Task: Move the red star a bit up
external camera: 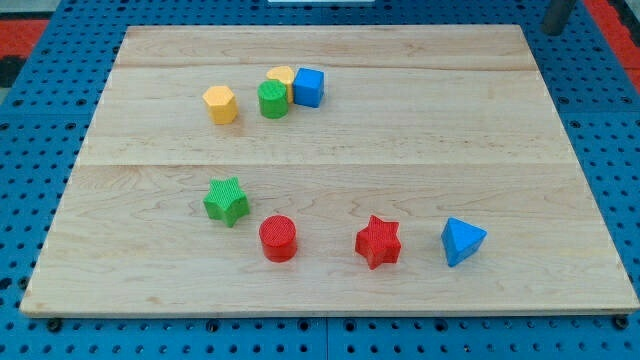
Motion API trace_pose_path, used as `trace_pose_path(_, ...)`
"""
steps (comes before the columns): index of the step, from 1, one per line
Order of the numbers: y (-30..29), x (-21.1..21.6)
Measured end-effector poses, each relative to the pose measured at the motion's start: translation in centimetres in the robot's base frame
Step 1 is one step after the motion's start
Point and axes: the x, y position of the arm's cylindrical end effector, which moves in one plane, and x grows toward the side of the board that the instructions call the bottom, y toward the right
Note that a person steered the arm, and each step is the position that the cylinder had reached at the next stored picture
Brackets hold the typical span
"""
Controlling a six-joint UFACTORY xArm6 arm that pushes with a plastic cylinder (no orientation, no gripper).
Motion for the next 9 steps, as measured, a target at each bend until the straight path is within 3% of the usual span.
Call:
trace_pose_path(2, 0.0, 0.2)
trace_pose_path(3, 1.3, 2.5)
trace_pose_path(4, 1.2, 8.2)
trace_pose_path(6, -13.7, 15.4)
trace_pose_path(7, -22.7, 21.9)
trace_pose_path(8, -30.8, 25.7)
trace_pose_path(9, -31.7, 25.0)
